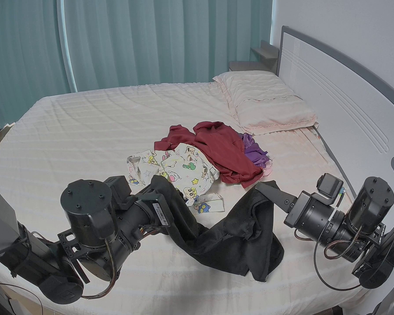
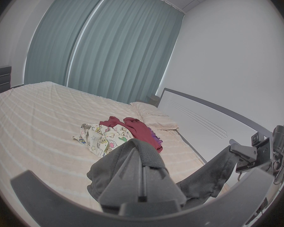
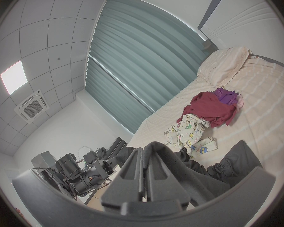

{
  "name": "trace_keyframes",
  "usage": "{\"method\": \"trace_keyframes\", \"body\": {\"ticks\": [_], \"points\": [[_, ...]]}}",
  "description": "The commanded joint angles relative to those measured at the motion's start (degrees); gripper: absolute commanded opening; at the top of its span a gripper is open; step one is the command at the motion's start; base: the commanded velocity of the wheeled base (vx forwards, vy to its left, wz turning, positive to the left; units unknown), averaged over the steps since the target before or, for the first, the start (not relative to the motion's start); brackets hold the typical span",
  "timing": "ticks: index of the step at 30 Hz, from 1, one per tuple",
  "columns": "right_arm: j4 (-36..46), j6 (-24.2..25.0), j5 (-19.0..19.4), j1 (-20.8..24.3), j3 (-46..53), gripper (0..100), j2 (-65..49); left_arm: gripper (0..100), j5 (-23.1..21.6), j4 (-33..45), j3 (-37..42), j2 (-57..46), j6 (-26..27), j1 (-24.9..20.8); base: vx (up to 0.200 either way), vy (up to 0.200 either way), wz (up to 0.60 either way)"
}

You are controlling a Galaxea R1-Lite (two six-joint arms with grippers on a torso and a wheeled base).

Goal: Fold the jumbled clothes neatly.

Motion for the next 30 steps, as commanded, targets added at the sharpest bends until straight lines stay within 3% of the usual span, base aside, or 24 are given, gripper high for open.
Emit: {"method": "trace_keyframes", "body": {"ticks": [1,7,21,30], "points": [[-0.7,0.0,0.0,0.0,0.2,0,1.4,0,0.1,-0.1,0.1,1.6,-0.4,0.0,0.0,0.0,0.0],[-0.7,-0.1,0.0,0.1,1.5,0,1.7,0,0.1,0.0,0.8,1.8,-0.8,0.0,0.0,0.0,0.0],[-0.7,-0.2,-0.1,-0.8,1.8,0,-0.3,0,1.6,0.0,1.3,1.6,-3.4,0.1,-0.2,0.0,0.0],[-0.7,-0.1,-0.1,-2.2,1.5,0,-0.2,0,2.4,0.1,0.1,1.9,-3.2,0.1,0.0,0.0,0.0]]}}
